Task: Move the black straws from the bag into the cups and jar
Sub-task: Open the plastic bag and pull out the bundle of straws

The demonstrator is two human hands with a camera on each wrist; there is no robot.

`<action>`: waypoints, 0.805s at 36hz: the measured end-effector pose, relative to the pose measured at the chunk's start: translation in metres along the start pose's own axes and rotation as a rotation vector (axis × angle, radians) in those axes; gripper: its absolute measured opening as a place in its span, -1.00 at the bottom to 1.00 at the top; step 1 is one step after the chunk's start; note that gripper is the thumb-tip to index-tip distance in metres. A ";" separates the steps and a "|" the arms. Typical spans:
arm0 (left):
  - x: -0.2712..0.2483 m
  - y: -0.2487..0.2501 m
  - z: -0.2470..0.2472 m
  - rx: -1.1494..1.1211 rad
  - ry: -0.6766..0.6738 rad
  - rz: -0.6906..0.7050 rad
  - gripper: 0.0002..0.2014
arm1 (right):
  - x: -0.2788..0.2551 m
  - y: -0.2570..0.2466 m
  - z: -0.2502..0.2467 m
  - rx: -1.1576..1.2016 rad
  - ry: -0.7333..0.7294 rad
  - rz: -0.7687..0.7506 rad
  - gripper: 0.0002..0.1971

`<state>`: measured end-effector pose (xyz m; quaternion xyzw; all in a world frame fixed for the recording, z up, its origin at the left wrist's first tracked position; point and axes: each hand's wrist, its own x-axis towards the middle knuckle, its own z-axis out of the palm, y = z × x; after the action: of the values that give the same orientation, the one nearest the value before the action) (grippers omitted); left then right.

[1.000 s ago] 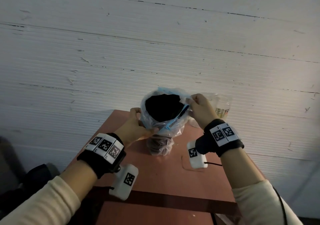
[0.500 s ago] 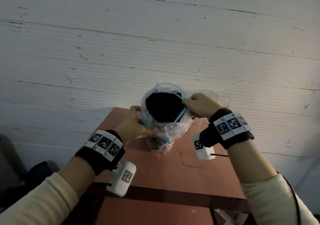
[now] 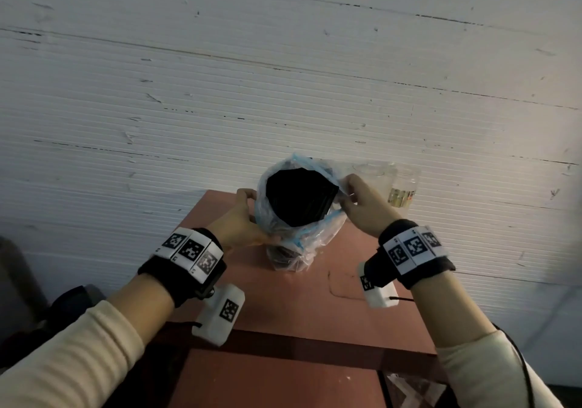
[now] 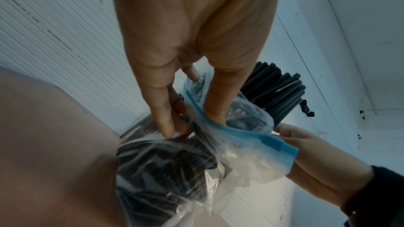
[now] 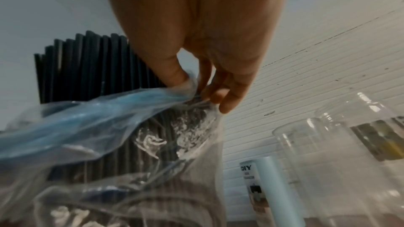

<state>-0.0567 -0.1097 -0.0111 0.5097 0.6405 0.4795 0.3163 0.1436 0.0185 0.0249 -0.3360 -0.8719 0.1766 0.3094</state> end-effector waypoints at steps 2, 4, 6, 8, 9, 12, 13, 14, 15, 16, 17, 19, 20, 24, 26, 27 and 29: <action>0.000 0.001 0.001 0.018 0.011 0.005 -0.26 | -0.002 0.006 0.007 -0.029 0.061 -0.003 -0.88; 0.002 0.000 -0.002 0.033 0.002 0.007 -0.28 | -0.002 0.009 0.008 0.036 0.137 0.024 -0.73; 0.004 0.000 -0.007 0.054 -0.020 -0.005 -0.28 | -0.001 0.009 0.004 0.096 0.169 0.017 -0.50; 0.008 0.001 -0.016 0.081 -0.038 -0.031 -0.32 | 0.001 0.008 -0.004 0.140 0.128 0.003 -0.41; 0.011 0.002 -0.020 0.075 -0.037 -0.045 -0.37 | 0.001 0.007 -0.007 0.176 0.096 0.003 -0.44; 0.020 0.007 -0.030 -0.055 0.083 -0.057 -0.67 | 0.003 0.008 -0.014 0.197 0.094 -0.009 -0.66; 0.022 0.010 -0.032 -0.104 0.138 -0.035 -0.70 | 0.003 0.007 -0.015 0.195 0.107 -0.015 -0.72; 0.024 0.013 -0.034 -0.136 0.187 -0.001 -0.71 | 0.003 0.008 -0.015 0.199 0.114 -0.015 -0.77; 0.024 0.017 -0.034 -0.159 0.211 0.035 -0.73 | 0.003 0.008 -0.015 0.200 0.118 -0.014 -0.80; 0.025 0.020 -0.033 -0.183 0.206 0.070 -0.77 | 0.002 0.007 -0.014 0.195 0.125 -0.017 -0.82; 0.023 0.024 -0.031 -0.202 0.183 0.092 -0.78 | 0.001 0.006 -0.013 0.189 0.132 -0.020 -0.82; 0.023 0.026 -0.026 -0.189 0.167 0.130 -0.75 | -0.002 0.003 -0.011 0.218 0.139 -0.028 -0.77; 0.024 0.024 -0.025 -0.143 0.184 0.157 -0.75 | -0.003 0.003 -0.010 0.248 0.136 -0.032 -0.73; 0.025 0.017 -0.023 -0.100 0.269 0.220 -0.97 | -0.007 0.005 -0.010 0.357 0.112 -0.058 -0.57; 0.026 0.014 -0.025 -0.130 0.272 0.192 -0.90 | -0.009 0.006 -0.009 0.382 0.107 -0.081 -0.59; 0.025 0.013 -0.026 -0.144 0.269 0.173 -0.88 | -0.010 0.005 -0.008 0.388 0.107 -0.085 -0.60; 0.024 0.012 -0.028 -0.164 0.266 0.152 -0.85 | -0.011 0.004 -0.006 0.405 0.101 -0.079 -0.62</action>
<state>-0.0848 -0.0944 0.0113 0.4613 0.5948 0.6160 0.2323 0.1558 0.0143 0.0222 -0.2410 -0.8145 0.3188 0.4205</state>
